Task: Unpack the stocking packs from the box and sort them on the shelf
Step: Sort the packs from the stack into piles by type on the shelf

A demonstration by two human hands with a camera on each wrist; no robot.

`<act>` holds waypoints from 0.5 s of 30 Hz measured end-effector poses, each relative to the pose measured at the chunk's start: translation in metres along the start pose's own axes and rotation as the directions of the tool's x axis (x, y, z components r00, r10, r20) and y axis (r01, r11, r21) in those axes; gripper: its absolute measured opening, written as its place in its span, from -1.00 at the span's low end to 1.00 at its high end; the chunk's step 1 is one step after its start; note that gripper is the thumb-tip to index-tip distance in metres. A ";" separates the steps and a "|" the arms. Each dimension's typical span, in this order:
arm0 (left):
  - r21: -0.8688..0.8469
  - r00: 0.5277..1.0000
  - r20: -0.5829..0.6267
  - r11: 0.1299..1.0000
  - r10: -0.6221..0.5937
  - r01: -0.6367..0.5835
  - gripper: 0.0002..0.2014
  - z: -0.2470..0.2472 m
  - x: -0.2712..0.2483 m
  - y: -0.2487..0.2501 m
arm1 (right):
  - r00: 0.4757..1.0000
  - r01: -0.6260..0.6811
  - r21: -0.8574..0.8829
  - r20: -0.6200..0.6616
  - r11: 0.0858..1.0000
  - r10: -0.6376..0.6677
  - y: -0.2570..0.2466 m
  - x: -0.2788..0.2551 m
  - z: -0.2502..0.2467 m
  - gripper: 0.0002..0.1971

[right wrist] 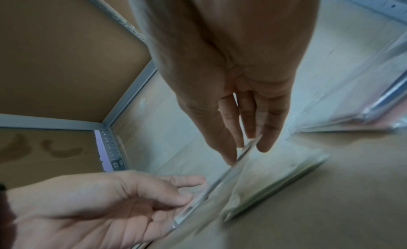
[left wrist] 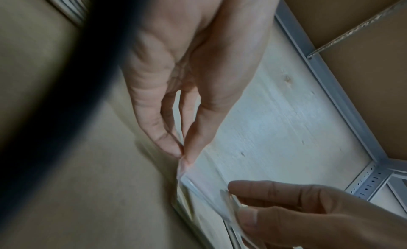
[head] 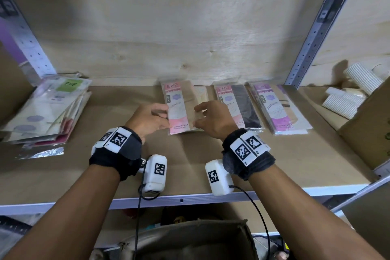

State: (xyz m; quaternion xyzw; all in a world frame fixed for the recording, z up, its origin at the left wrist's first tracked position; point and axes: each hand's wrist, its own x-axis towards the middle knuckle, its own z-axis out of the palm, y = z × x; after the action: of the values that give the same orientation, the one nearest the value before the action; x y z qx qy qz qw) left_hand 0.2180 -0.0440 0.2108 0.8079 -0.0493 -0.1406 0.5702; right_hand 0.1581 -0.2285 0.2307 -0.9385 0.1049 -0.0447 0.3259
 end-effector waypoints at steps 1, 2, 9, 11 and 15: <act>0.000 1.000 -0.021 1.000 0.003 -0.003 -0.43 -0.005 -0.001 -0.001 | 1.000 0.010 0.017 0.008 1.000 -0.010 -0.002 0.000 0.003 -0.47; 0.001 0.999 -0.038 1.000 0.008 -0.008 -0.43 -0.010 -0.003 -0.002 | 1.000 0.019 0.033 0.013 0.999 -0.020 -0.004 0.000 0.006 -0.47; 0.023 0.999 -0.041 1.000 0.019 -0.018 -0.42 -0.012 -0.004 -0.007 | 1.000 0.022 0.031 0.022 0.999 -0.022 -0.005 0.002 0.014 -0.45; 0.017 0.999 -0.028 1.000 0.020 -0.019 -0.42 -0.007 -0.001 -0.008 | 1.000 0.014 0.019 0.020 1.000 -0.015 -0.003 0.003 0.014 -0.44; 0.021 1.000 -0.018 1.000 0.019 -0.019 -0.43 -0.005 0.004 -0.007 | 0.999 0.006 0.042 0.033 0.999 -0.008 0.002 0.005 0.011 -0.45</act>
State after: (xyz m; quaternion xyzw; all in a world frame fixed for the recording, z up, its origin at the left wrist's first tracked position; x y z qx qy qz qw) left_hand 0.2231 -0.0381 0.2046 0.8146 -0.0534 -0.1274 0.5633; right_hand 0.1641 -0.2241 0.2206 -0.9324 0.0953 -0.0326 0.3472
